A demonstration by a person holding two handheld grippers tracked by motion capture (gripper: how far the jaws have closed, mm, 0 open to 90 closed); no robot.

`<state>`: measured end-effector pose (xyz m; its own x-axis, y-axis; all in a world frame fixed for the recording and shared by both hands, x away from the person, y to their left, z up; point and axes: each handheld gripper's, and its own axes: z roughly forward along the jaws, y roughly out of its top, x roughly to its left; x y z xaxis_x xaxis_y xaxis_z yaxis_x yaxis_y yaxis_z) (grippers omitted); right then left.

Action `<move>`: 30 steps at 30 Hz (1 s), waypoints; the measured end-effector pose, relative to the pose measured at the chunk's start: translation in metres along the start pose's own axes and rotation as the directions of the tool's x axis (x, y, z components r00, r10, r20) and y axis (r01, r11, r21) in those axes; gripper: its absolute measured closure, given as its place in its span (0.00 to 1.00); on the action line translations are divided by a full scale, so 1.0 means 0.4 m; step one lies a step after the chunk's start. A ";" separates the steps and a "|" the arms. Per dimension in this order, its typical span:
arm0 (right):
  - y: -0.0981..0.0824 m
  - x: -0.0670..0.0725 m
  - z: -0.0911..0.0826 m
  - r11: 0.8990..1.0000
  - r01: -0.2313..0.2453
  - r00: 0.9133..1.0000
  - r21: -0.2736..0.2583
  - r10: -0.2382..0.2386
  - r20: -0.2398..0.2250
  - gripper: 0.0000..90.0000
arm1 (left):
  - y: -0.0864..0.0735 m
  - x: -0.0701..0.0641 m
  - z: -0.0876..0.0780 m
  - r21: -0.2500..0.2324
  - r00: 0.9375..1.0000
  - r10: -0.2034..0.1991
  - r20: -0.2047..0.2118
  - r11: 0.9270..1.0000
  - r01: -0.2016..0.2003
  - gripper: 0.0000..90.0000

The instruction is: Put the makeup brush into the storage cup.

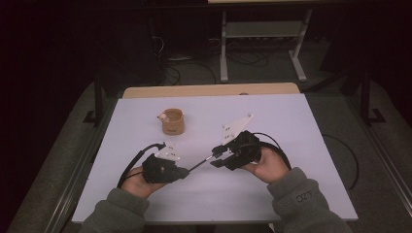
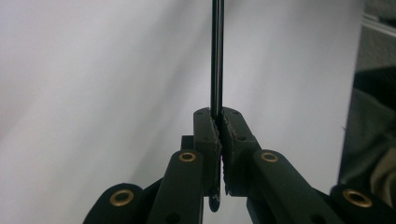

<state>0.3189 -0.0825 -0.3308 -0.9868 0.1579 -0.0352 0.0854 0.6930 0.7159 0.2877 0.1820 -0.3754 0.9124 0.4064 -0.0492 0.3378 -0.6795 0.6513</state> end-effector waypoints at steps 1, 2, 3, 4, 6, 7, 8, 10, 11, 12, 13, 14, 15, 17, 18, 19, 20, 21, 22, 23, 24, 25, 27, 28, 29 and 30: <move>-0.007 -0.003 -0.002 1.000 -0.020 1.000 -0.009 0.020 0.008 0.59 | -0.002 0.002 -0.004 -0.010 1.000 -0.011 -0.015 1.000 0.011 0.95; -0.013 -0.002 -0.005 0.998 -0.057 0.998 -0.017 0.057 0.012 0.57 | -0.004 0.005 -0.008 -0.024 0.999 -0.022 -0.025 0.999 0.021 0.95; -0.020 -0.006 -0.006 0.997 -0.073 0.997 -0.024 0.074 0.019 0.56 | -0.006 0.010 -0.013 -0.034 0.999 -0.029 -0.030 0.999 0.028 0.95; -0.025 -0.010 -0.007 0.996 -0.087 0.996 -0.034 0.088 0.025 0.55 | -0.007 0.013 -0.015 -0.043 0.999 -0.040 -0.034 0.998 0.038 0.95; -0.034 -0.014 -0.010 0.990 -0.133 0.990 -0.047 0.135 0.043 0.53 | -0.010 0.018 -0.022 -0.063 0.997 -0.054 -0.057 0.997 0.051 0.95; -0.038 -0.017 -0.011 0.987 -0.151 0.987 -0.058 0.154 0.041 0.52 | -0.010 0.020 -0.026 -0.071 0.997 -0.056 -0.060 0.996 0.052 0.95; -0.042 -0.021 -0.011 0.984 -0.165 0.985 -0.065 0.168 0.041 0.52 | -0.011 0.020 -0.028 -0.083 0.996 -0.063 -0.064 0.995 0.057 0.95; -0.049 -0.027 -0.008 0.978 -0.190 0.981 -0.079 0.193 0.032 0.50 | -0.010 0.019 -0.030 -0.104 0.996 -0.068 -0.062 0.993 0.061 0.95; -0.050 -0.029 -0.004 0.976 -0.205 0.978 -0.077 0.208 0.027 0.50 | -0.009 0.018 -0.029 -0.117 0.996 -0.071 -0.060 0.991 0.064 0.95; -0.051 -0.030 0.000 0.976 -0.205 0.978 -0.075 0.207 0.029 0.50 | -0.008 0.016 -0.029 -0.122 0.996 -0.068 -0.054 0.991 0.061 0.95; -0.050 -0.031 0.004 0.975 -0.207 0.977 -0.076 0.209 0.026 0.50 | -0.006 0.014 -0.029 -0.128 0.997 -0.063 -0.044 0.990 0.057 0.95; -0.049 -0.031 0.009 0.973 -0.214 0.976 -0.087 0.217 0.018 0.50 | -0.004 0.010 -0.027 -0.136 0.998 -0.056 -0.037 0.989 0.050 0.95; -0.048 -0.032 0.014 0.972 -0.216 0.976 -0.097 0.218 0.010 0.51 | -0.001 0.006 -0.025 -0.138 0.998 -0.051 -0.038 0.989 0.045 0.95; -0.043 -0.030 0.024 0.963 -0.243 0.970 -0.114 0.243 -0.015 0.53 | 0.004 0.000 -0.020 -0.136 0.999 -0.043 -0.025 0.990 0.039 0.95; -0.042 -0.031 0.029 0.962 -0.245 0.970 -0.120 0.244 -0.022 0.54 | 0.007 -0.003 -0.017 -0.131 0.999 -0.037 -0.025 0.991 0.033 0.95; -0.039 -0.032 0.033 0.960 -0.251 0.968 -0.125 0.249 -0.032 0.55 | 0.008 -0.004 -0.014 -0.128 0.999 -0.032 -0.022 0.991 0.029 0.95; -0.038 -0.033 0.037 0.958 -0.253 0.967 -0.132 0.250 -0.040 0.58 | 0.009 -0.006 -0.011 -0.122 0.999 -0.030 -0.020 0.992 0.028 0.95; -0.036 -0.032 0.038 0.954 -0.261 0.965 -0.146 0.257 -0.046 0.61 | 0.009 -0.006 -0.008 -0.116 1.000 -0.023 -0.020 0.993 0.021 0.95; -0.036 -0.034 0.039 0.949 -0.270 0.963 -0.162 0.263 -0.061 0.63 | 0.009 -0.007 -0.004 -0.112 0.999 -0.026 -0.018 0.993 0.024 0.95; -0.035 -0.036 0.040 0.945 -0.278 0.960 -0.174 0.269 -0.075 0.65 | 0.008 -0.008 -0.001 -0.111 1.000 -0.028 -0.013 0.993 0.026 0.95; -0.034 -0.038 0.041 0.943 -0.282 0.959 -0.179 0.271 -0.087 0.69 | 0.008 -0.007 0.002 -0.106 1.000 -0.020 -0.016 0.994 0.018 0.95; -0.033 -0.038 0.041 0.940 -0.285 0.957 -0.186 0.271 -0.099 0.72 | 0.008 -0.009 0.005 -0.107 1.000 -0.028 -0.011 0.994 0.027 0.95; -0.032 -0.040 0.045 0.934 -0.299 0.952 -0.196 0.278 -0.126 0.75 | 0.008 -0.010 0.012 -0.094 1.000 -0.010 -0.015 0.996 0.008 0.95; -0.032 -0.041 0.047 0.931 -0.307 0.949 -0.198 0.283 -0.139 0.78 | 0.009 -0.009 0.014 -0.080 1.000 0.004 -0.014 0.997 -0.005 0.95; -0.032 -0.041 0.049 0.931 -0.305 0.948 -0.201 0.277 -0.155 0.82 | 0.009 -0.012 0.018 -0.080 1.000 0.004 -0.012 0.997 -0.005 0.95; -0.031 -0.041 0.051 0.932 -0.299 0.949 -0.205 0.269 -0.162 0.83 | 0.010 -0.013 0.021 -0.077 1.000 0.013 -0.011 0.997 -0.014 0.95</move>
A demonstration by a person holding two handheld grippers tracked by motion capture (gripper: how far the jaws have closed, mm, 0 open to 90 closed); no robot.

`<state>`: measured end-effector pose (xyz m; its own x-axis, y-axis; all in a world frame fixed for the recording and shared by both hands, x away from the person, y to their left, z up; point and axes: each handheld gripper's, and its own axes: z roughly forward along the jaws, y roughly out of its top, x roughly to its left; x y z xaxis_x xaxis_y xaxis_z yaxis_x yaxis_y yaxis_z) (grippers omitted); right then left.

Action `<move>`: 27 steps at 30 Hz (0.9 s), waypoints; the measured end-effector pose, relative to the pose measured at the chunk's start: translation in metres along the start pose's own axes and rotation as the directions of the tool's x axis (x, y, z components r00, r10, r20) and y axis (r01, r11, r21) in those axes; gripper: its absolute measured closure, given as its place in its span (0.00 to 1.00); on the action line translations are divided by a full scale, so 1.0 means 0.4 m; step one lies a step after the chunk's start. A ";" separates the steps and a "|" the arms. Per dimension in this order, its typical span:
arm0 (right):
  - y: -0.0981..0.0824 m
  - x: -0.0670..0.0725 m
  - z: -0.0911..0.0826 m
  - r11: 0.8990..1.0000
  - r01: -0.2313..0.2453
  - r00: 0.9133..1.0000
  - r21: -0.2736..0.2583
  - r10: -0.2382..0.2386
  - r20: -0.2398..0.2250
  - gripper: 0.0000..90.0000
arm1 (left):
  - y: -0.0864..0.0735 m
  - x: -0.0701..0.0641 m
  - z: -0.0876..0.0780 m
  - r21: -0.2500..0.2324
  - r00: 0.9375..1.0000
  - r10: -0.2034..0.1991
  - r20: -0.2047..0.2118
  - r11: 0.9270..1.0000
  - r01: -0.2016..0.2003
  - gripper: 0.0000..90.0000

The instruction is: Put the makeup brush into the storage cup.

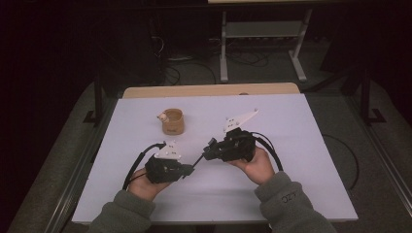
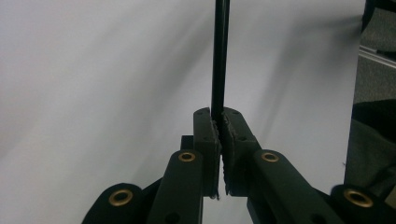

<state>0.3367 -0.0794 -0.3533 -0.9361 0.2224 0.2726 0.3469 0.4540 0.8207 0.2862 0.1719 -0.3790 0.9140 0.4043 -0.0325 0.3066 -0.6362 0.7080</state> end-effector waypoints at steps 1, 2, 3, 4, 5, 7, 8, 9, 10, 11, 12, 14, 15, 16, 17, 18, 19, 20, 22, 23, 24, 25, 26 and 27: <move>0.001 0.000 0.002 1.000 -0.002 1.000 -0.001 0.002 -0.008 0.86 | 0.000 -0.002 0.003 0.003 1.000 0.006 0.002 1.000 -0.006 0.95; 0.001 0.001 0.004 1.000 -0.006 1.000 -0.003 0.006 -0.018 0.88 | 0.001 -0.005 0.007 0.003 1.000 0.001 0.002 1.000 -0.001 0.95; 0.001 0.000 0.005 1.000 -0.008 0.999 -0.004 0.008 -0.031 0.90 | 0.001 -0.008 0.012 -0.001 1.000 -0.003 0.002 1.000 0.003 0.95; 0.002 -0.001 0.007 1.000 -0.006 0.999 -0.009 0.006 -0.049 0.91 | 0.001 -0.006 0.013 0.014 1.000 0.013 0.002 1.000 -0.013 0.95; 0.002 0.000 0.008 1.000 -0.007 0.998 -0.005 0.007 -0.059 0.92 | 0.001 -0.008 0.016 0.014 1.000 0.012 0.003 1.000 -0.012 0.95; 0.005 0.004 0.010 1.000 0.002 0.997 -0.003 -0.002 -0.077 0.94 | 0.002 -0.009 0.020 0.023 1.000 0.018 0.013 1.000 -0.018 0.94; 0.007 0.007 0.011 1.000 0.009 0.997 0.008 -0.009 -0.080 0.94 | 0.003 -0.009 0.021 0.017 1.000 0.012 0.015 1.000 -0.013 0.91; 0.008 0.010 0.013 1.000 0.014 0.997 0.019 -0.013 -0.077 0.94 | 0.005 -0.008 0.020 0.011 1.000 0.008 0.018 1.000 -0.008 0.87; 0.010 0.013 0.015 0.999 0.028 0.997 0.030 -0.025 -0.078 0.94 | 0.008 -0.009 0.017 0.004 1.000 0.009 0.026 1.000 -0.010 0.84; 0.012 0.019 0.020 0.998 0.039 0.996 0.044 -0.035 -0.077 0.94 | 0.011 -0.011 0.017 -0.007 1.000 0.004 0.027 1.000 -0.004 0.82; 0.015 0.021 0.023 0.997 0.058 0.996 0.057 -0.054 -0.072 0.94 | 0.013 -0.012 0.016 -0.005 1.000 0.008 0.030 1.000 -0.007 0.81; 0.019 0.028 0.028 0.995 0.067 0.995 0.076 -0.062 -0.072 0.94 | 0.019 -0.015 0.014 -0.011 0.999 0.013 0.031 1.000 -0.013 0.81; 0.022 0.031 0.031 0.993 0.078 0.995 0.084 -0.072 -0.072 0.94 | 0.021 -0.016 0.013 -0.012 0.999 0.016 0.033 1.000 -0.015 0.81; 0.025 0.035 0.036 0.991 0.089 0.994 0.098 -0.082 -0.066 0.94 | 0.022 -0.018 0.012 -0.014 0.999 0.018 0.035 1.000 -0.017 0.82; 0.028 0.039 0.041 0.987 0.103 0.994 0.121 -0.097 -0.058 0.94 | 0.024 -0.018 0.011 -0.010 0.999 0.022 0.038 1.000 -0.022 0.83; 0.031 0.042 0.045 0.984 0.116 0.992 0.134 -0.109 -0.058 0.94 | 0.024 -0.017 0.010 -0.006 0.999 0.028 0.041 1.000 -0.028 0.84; 0.033 0.044 0.049 0.982 0.128 0.991 0.139 -0.121 -0.061 0.94 | 0.025 -0.018 0.010 -0.007 0.999 0.027 0.045 1.000 -0.027 0.85; 0.035 0.047 0.052 0.981 0.129 0.991 0.145 -0.121 -0.061 0.94 | 0.025 -0.017 0.009 -0.010 0.998 0.026 0.049 1.000 -0.026 0.87; 0.039 0.052 0.056 0.980 0.137 0.989 0.147 -0.128 -0.067 0.94 | 0.025 -0.016 0.008 -0.013 0.998 0.021 0.061 1.000 -0.020 0.92; 0.040 0.052 0.057 0.979 0.144 0.989 0.144 -0.136 -0.064 0.94 | 0.024 -0.017 0.008 -0.014 0.998 0.022 0.060 1.000 -0.021 0.93; 0.041 0.053 0.058 0.979 0.142 0.989 0.144 -0.134 -0.063 0.94 | 0.024 -0.019 0.008 -0.023 0.998 0.014 0.060 1.000 -0.012 0.94; 0.041 0.052 0.058 0.980 0.142 0.989 0.141 -0.134 -0.062 0.93 | 0.024 -0.018 0.006 -0.020 0.998 0.018 0.058 1.000 -0.017 0.94; 0.040 0.051 0.057 0.981 0.136 0.990 0.137 -0.128 -0.064 0.93 | 0.024 -0.016 0.004 -0.025 0.998 0.015 0.057 1.000 -0.014 0.94; 0.040 0.050 0.056 0.983 0.131 0.991 0.129 -0.124 -0.057 0.91 | 0.024 -0.015 0.003 -0.033 0.998 0.003 0.057 0.999 -0.001 0.94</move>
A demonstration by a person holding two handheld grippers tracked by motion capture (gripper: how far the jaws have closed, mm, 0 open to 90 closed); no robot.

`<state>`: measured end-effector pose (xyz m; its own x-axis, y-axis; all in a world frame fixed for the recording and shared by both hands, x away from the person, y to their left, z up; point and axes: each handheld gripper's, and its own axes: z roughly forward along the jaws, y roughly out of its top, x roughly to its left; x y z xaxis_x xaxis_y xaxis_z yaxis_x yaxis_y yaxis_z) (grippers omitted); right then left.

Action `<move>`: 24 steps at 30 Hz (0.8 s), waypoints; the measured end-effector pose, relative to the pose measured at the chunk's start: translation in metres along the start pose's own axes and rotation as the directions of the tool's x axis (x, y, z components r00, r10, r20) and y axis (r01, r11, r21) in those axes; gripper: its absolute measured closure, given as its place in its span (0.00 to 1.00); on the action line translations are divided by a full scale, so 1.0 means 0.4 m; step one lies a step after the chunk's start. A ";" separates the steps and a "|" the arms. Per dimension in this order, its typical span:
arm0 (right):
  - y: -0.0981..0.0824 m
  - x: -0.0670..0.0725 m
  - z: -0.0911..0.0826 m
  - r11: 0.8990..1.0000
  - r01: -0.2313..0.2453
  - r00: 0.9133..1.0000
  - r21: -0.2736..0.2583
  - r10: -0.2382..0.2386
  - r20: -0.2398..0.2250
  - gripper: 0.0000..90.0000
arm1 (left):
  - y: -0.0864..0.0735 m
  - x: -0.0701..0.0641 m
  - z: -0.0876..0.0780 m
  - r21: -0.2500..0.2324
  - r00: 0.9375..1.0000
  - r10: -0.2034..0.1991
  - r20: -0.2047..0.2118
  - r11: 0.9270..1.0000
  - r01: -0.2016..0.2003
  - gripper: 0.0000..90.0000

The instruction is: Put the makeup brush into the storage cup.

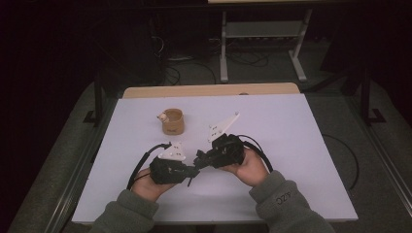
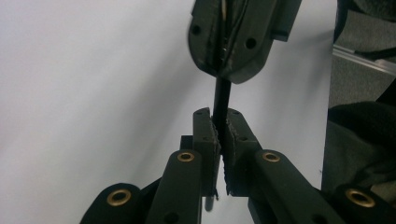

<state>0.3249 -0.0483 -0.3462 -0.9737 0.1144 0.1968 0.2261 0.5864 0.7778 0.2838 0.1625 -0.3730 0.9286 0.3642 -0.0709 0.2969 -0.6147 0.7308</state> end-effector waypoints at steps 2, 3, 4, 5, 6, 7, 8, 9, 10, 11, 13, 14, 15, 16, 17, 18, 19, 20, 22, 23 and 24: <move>-0.001 0.000 -0.005 1.000 -0.013 1.000 -0.008 0.013 0.018 0.82 | -0.002 0.005 -0.004 -0.006 1.000 -0.010 -0.006 1.000 0.010 0.94; -0.002 -0.002 -0.007 1.000 -0.014 1.000 -0.012 0.014 0.026 0.78 | -0.003 0.006 -0.007 -0.011 1.000 -0.018 -0.011 1.000 0.018 0.94; -0.003 -0.001 -0.009 1.000 -0.023 0.999 -0.010 0.023 0.035 0.76 | -0.003 0.009 -0.010 -0.013 1.000 -0.019 -0.014 1.000 0.019 0.94; -0.005 -0.003 -0.011 1.000 -0.018 0.999 -0.010 0.019 0.046 0.74 | -0.004 0.011 -0.013 -0.017 1.000 -0.020 -0.019 1.000 0.020 0.94; -0.007 -0.004 -0.014 1.000 -0.018 0.998 -0.010 0.018 0.053 0.73 | -0.004 0.012 -0.016 -0.024 0.999 -0.028 -0.021 0.999 0.028 0.94; -0.011 -0.005 -0.018 1.000 -0.023 0.998 -0.015 0.024 0.060 0.71 | -0.005 0.013 -0.018 -0.023 0.999 -0.027 -0.023 0.999 0.027 0.94; -0.014 -0.006 -0.019 0.999 -0.026 0.998 -0.022 0.028 0.064 0.71 | -0.005 0.014 -0.019 -0.027 0.999 -0.033 -0.026 0.999 0.032 0.94; -0.018 -0.006 -0.023 0.999 -0.037 0.997 -0.019 0.038 0.068 0.70 | -0.006 0.015 -0.020 -0.028 0.999 -0.037 -0.025 0.999 0.036 0.94; -0.021 -0.007 -0.025 0.999 -0.043 0.996 -0.021 0.044 0.072 0.69 | -0.007 0.017 -0.021 -0.026 0.999 -0.034 -0.029 0.999 0.033 0.94; -0.024 -0.009 -0.027 0.999 -0.039 0.996 -0.022 0.040 0.081 0.68 | -0.007 0.016 -0.022 -0.033 0.999 -0.041 -0.028 0.999 0.040 0.94; -0.032 -0.012 -0.031 0.999 -0.040 0.995 -0.025 0.042 0.095 0.66 | -0.008 0.017 -0.023 -0.031 0.999 -0.046 -0.028 0.999 0.045 0.94; -0.035 -0.012 -0.033 0.998 -0.051 0.994 -0.030 0.054 0.093 0.66 | -0.008 0.018 -0.024 -0.025 0.999 -0.046 -0.028 0.999 0.045 0.94; -0.039 -0.015 -0.035 0.999 -0.042 0.994 -0.024 0.045 0.104 0.65 | -0.008 0.019 -0.024 -0.024 0.999 -0.045 -0.029 0.999 0.044 0.94; -0.041 -0.012 -0.037 0.998 -0.062 0.993 -0.026 0.065 0.101 0.65 | -0.009 0.020 -0.024 -0.026 0.998 -0.048 -0.030 0.999 0.047 0.94; -0.044 -0.016 -0.038 0.999 -0.048 0.992 -0.022 0.050 0.112 0.64 | -0.009 0.020 -0.024 -0.026 0.998 -0.046 -0.030 0.999 0.046 0.94; -0.046 -0.015 -0.039 0.998 -0.059 0.992 -0.024 0.062 0.112 0.64 | -0.009 0.020 -0.024 -0.029 0.998 -0.050 -0.028 0.998 0.049 0.94; -0.048 -0.015 -0.040 0.998 -0.058 0.991 -0.024 0.060 0.118 0.64 | -0.009 0.020 -0.024 -0.029 0.998 -0.050 -0.028 0.998 0.050 0.94; -0.049 -0.016 -0.042 0.998 -0.053 0.991 -0.023 0.055 0.122 0.63 | -0.008 0.020 -0.024 -0.028 0.998 -0.050 -0.028 0.998 0.049 0.94; -0.052 -0.014 -0.044 0.998 -0.061 0.990 -0.022 0.063 0.125 0.62 | -0.009 0.021 -0.025 -0.028 0.998 -0.051 -0.030 0.998 0.050 0.94; -0.053 -0.013 -0.045 0.998 -0.066 0.990 -0.024 0.068 0.127 0.61 | -0.009 0.022 -0.026 -0.029 0.998 -0.050 -0.032 0.998 0.049 0.94; -0.056 -0.015 -0.047 0.998 -0.056 0.988 -0.017 0.058 0.141 0.60 | -0.009 0.022 -0.027 -0.031 0.998 -0.056 -0.031 0.998 0.055 0.94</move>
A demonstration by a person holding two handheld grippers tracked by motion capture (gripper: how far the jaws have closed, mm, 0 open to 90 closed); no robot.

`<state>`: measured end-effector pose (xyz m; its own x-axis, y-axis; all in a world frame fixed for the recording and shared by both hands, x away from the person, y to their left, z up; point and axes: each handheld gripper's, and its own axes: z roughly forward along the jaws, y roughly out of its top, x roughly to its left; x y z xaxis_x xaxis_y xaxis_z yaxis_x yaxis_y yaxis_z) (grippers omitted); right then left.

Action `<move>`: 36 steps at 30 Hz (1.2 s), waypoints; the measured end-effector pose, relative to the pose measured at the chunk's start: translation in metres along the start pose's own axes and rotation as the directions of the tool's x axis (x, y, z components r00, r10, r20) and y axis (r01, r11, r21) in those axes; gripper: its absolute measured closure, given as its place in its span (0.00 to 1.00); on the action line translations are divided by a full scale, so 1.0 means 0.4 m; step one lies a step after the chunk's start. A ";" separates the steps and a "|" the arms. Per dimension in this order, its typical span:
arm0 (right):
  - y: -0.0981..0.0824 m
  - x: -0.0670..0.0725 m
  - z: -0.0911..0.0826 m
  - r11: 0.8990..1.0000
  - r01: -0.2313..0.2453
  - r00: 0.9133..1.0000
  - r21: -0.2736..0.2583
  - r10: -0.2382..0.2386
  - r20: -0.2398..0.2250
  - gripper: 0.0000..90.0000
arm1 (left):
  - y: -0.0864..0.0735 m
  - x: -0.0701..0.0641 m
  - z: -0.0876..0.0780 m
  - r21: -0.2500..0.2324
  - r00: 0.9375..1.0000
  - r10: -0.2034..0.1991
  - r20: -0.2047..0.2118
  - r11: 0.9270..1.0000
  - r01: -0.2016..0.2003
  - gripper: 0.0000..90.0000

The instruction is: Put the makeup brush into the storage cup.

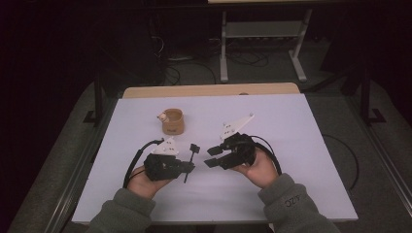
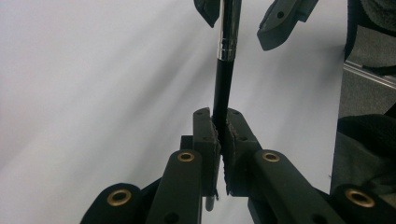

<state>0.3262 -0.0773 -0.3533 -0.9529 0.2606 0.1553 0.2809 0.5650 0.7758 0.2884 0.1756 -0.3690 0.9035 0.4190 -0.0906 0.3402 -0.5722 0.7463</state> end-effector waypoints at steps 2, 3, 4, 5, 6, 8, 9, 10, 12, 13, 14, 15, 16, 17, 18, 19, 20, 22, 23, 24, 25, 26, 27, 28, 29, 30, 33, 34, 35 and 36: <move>-0.004 0.002 -0.005 1.000 -0.018 1.000 -0.004 0.018 -0.001 0.60 | 0.000 0.002 -0.002 -0.002 1.000 0.002 -0.005 1.000 -0.002 0.94; -0.007 -0.002 -0.007 1.000 -0.004 1.000 -0.006 0.004 0.008 0.59 | -0.001 0.003 -0.004 -0.002 1.000 -0.002 -0.004 1.000 0.002 0.94; -0.009 -0.001 -0.009 1.000 -0.021 1.000 -0.009 0.021 0.006 0.59 | -0.001 0.005 -0.006 0.001 1.000 -0.003 -0.004 1.000 0.003 0.94; -0.012 -0.003 -0.012 1.000 -0.015 1.000 -0.005 0.015 0.015 0.58 | -0.001 0.006 -0.006 -0.002 1.000 -0.006 -0.005 1.000 0.006 0.94; -0.015 -0.002 -0.013 1.000 -0.027 1.000 -0.008 0.028 0.011 0.58 | -0.002 0.007 -0.007 -0.004 1.000 -0.007 -0.006 1.000 0.007 0.94; -0.020 -0.004 -0.018 0.999 -0.034 0.999 -0.005 0.034 0.020 0.57 | -0.002 0.009 -0.008 0.000 1.000 -0.006 -0.009 1.000 0.006 0.94; -0.023 -0.007 -0.019 0.999 -0.032 0.999 -0.004 0.033 0.024 0.57 | -0.002 0.009 -0.008 0.000 1.000 -0.008 -0.011 1.000 0.008 0.94; -0.025 -0.007 -0.022 0.999 -0.041 0.999 -0.006 0.041 0.021 0.56 | -0.002 0.010 -0.009 0.000 1.000 -0.006 -0.011 1.000 0.006 0.94; -0.029 -0.009 -0.026 0.999 -0.038 0.999 -0.004 0.038 0.031 0.56 | -0.002 0.011 -0.010 -0.001 1.000 -0.006 -0.011 1.000 0.006 0.94; -0.030 -0.008 -0.028 0.999 -0.052 0.998 -0.008 0.052 0.026 0.56 | -0.002 0.012 -0.010 -0.001 1.000 -0.008 -0.011 1.000 0.008 0.94; -0.032 -0.010 -0.030 0.999 -0.044 0.998 -0.006 0.045 0.033 0.56 | -0.002 0.012 -0.010 -0.001 1.000 -0.008 -0.012 1.000 0.008 0.94; -0.034 -0.011 -0.031 0.999 -0.041 0.998 -0.006 0.041 0.037 0.55 | -0.003 0.013 -0.010 -0.004 1.000 -0.009 -0.013 1.000 0.009 0.94; -0.036 -0.010 -0.033 0.998 -0.055 0.998 -0.006 0.055 0.034 0.55 | -0.003 0.013 -0.010 -0.007 1.000 -0.012 -0.016 1.000 0.012 0.94; -0.038 -0.011 -0.035 0.998 -0.055 0.998 -0.009 0.056 0.036 0.55 | -0.003 0.014 -0.011 -0.004 1.000 -0.011 -0.016 1.000 0.011 0.94; -0.041 -0.012 -0.036 0.998 -0.058 0.998 -0.010 0.058 0.038 0.55 | -0.003 0.014 -0.012 -0.005 1.000 -0.014 -0.016 1.000 0.014 0.94; -0.042 -0.012 -0.039 0.998 -0.063 0.997 -0.010 0.063 0.038 0.55 | -0.003 0.015 -0.013 -0.004 1.000 -0.013 -0.018 1.000 0.013 0.94; -0.045 -0.013 -0.040 0.998 -0.060 0.997 -0.010 0.060 0.039 0.55 | -0.003 0.016 -0.013 -0.004 1.000 -0.012 -0.019 1.000 0.012 0.94; -0.050 -0.014 -0.043 0.997 -0.070 0.997 -0.014 0.071 0.042 0.54 | -0.003 0.018 -0.014 -0.006 1.000 -0.015 -0.020 1.000 0.015 0.94; -0.052 -0.013 -0.045 0.997 -0.076 0.996 -0.011 0.077 0.041 0.54 | -0.003 0.018 -0.015 -0.005 1.000 -0.014 -0.021 1.000 0.014 0.94; -0.054 -0.014 -0.045 0.997 -0.072 0.996 -0.012 0.073 0.042 0.54 | -0.002 0.019 -0.015 -0.006 1.000 -0.015 -0.021 1.000 0.015 0.94; -0.056 -0.015 -0.046 0.997 -0.072 0.996 -0.014 0.072 0.044 0.54 | -0.002 0.019 -0.016 -0.005 1.000 -0.015 -0.023 1.000 0.015 0.94; -0.058 -0.015 -0.047 0.997 -0.071 0.996 -0.011 0.072 0.047 0.54 | -0.002 0.020 -0.015 -0.007 1.000 -0.018 -0.022 1.000 0.018 0.94; -0.059 -0.016 -0.048 0.997 -0.071 0.996 -0.012 0.072 0.048 0.54 | -0.001 0.021 -0.016 -0.009 1.000 -0.020 -0.023 1.000 0.019 0.94; -0.060 -0.016 -0.050 0.997 -0.077 0.996 -0.015 0.078 0.047 0.53 | 0.000 0.022 -0.016 -0.008 1.000 -0.017 -0.025 1.000 0.017 0.94; -0.062 -0.016 -0.051 0.997 -0.079 0.996 -0.016 0.079 0.050 0.53 | 0.002 0.023 -0.017 -0.010 0.999 -0.023 -0.026 1.000 0.023 0.94; -0.064 -0.017 -0.051 0.997 -0.076 0.996 -0.018 0.077 0.056 0.53 | 0.002 0.024 -0.018 -0.013 0.999 -0.028 -0.025 1.000 0.027 0.94; -0.069 -0.018 -0.056 0.997 -0.077 0.995 -0.021 0.079 0.065 0.51 | 0.004 0.027 -0.022 -0.017 0.999 -0.029 -0.028 0.999 0.029 0.94; -0.070 -0.019 -0.058 0.996 -0.084 0.994 -0.020 0.085 0.066 0.51 | 0.005 0.027 -0.023 -0.018 0.999 -0.029 -0.029 0.999 0.029 0.94; -0.071 -0.019 -0.060 0.996 -0.085 0.994 -0.023 0.087 0.069 0.51 | 0.006 0.028 -0.024 -0.019 0.999 -0.031 -0.030 0.999 0.030 0.94; -0.072 -0.020 -0.062 0.996 -0.085 0.994 -0.025 0.087 0.072 0.50 | 0.006 0.028 -0.024 -0.022 0.999 -0.034 -0.028 0.999 0.033 0.94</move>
<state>0.3228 -0.1151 -0.3618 -0.9141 0.3643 0.1779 0.3584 0.5209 0.7747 0.2969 0.1857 -0.3617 0.8836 0.4580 -0.0971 0.3643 -0.5425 0.7569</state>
